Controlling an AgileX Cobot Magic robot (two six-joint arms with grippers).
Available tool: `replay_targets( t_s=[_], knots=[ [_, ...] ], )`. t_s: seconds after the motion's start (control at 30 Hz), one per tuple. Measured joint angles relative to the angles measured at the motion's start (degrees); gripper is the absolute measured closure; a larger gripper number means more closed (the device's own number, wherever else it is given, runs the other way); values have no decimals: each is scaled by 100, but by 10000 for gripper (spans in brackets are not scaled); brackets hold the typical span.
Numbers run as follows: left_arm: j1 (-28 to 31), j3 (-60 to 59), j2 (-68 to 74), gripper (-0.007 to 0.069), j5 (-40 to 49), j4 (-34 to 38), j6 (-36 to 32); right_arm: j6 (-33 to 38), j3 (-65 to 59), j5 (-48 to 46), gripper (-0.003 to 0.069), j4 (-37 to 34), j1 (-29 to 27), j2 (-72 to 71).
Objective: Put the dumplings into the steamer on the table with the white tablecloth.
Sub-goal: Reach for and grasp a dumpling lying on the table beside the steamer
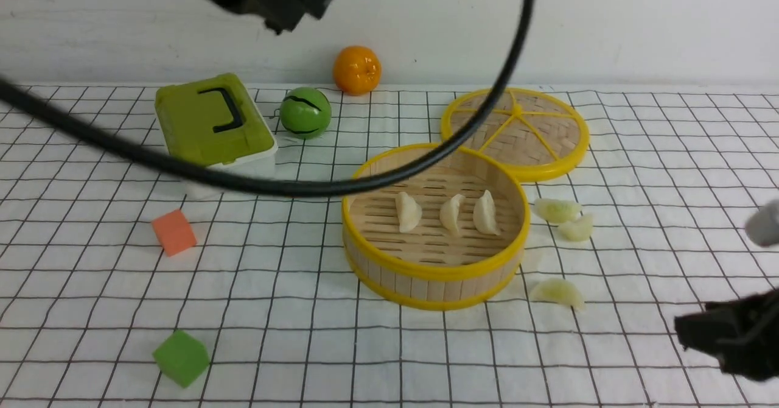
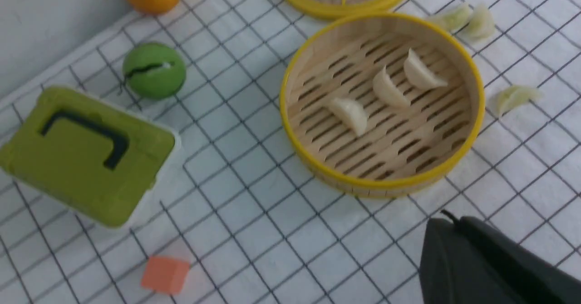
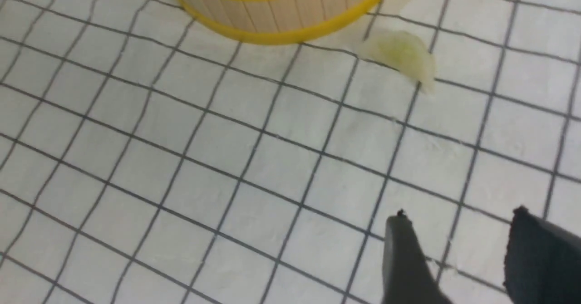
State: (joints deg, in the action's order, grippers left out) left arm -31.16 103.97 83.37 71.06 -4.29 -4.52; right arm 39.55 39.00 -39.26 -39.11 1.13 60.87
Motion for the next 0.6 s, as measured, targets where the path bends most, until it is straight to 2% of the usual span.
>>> replay_targets(
  t_s=[0.1,0.17,0.2,0.23,0.33,0.6],
  knots=[
    [247,-674,-399,637,0,-30,317,447,481,-372,267,-70,0,664],
    [551,-1514,-975,637,0,-74,683,1081,998,-581,234,-83,1,1324],
    [696,-1997,-1356,637,-8,-89,833,1495,1196,-588,227,-77,1,1678],
    [696,-1997,-1356,637,-8,-89,833,1495,1226,-588,226,-77,1,1678],
    [875,-3131,-2421,637,-218,-97,1137,2378,1695,-494,221,-77,6,2473],
    [882,-4871,-4160,637,-553,-142,1606,2990,2404,406,219,35,453,3625]
  ],
)
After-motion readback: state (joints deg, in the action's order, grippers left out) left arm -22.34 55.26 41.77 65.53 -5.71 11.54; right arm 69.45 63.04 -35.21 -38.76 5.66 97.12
